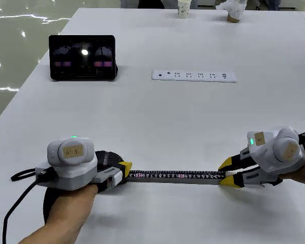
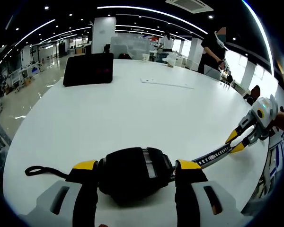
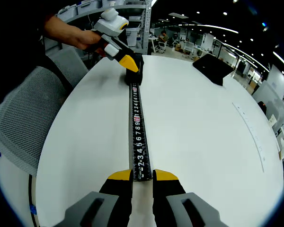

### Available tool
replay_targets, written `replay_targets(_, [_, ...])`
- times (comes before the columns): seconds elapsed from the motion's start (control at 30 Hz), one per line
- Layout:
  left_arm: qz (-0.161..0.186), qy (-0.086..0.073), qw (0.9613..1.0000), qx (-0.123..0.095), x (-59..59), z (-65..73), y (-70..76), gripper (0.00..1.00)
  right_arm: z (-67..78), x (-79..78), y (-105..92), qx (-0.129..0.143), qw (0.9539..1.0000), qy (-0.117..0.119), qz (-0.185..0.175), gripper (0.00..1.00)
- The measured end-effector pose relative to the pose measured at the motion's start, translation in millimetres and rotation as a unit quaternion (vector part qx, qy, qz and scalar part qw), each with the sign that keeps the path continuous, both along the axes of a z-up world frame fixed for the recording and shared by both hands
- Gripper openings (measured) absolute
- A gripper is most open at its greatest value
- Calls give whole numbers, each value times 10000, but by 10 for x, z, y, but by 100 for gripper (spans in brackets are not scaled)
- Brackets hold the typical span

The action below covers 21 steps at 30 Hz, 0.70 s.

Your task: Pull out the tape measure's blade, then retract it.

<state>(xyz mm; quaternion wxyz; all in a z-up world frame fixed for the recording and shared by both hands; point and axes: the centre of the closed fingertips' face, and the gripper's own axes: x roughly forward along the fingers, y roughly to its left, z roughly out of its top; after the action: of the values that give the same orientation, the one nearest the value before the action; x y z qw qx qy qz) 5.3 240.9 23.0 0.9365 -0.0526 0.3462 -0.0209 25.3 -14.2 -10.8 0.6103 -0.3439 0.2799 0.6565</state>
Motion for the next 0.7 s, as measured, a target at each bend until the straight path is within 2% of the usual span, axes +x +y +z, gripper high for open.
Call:
replay_targets(0.1, [37,60,10000,-19,-12,-37,6,61,-16,-4,-2,-22,10000,-25,42,13])
replay_targets(0.37, [203,102,9997,-96,-2,-66,18,62,-22,-2,-5,-26,9998,-110,165,12])
replay_targets(0.7, [211,224,9995,18,3,-98,11,63,-27,-15,-4,-77,9998,-96,166,11])
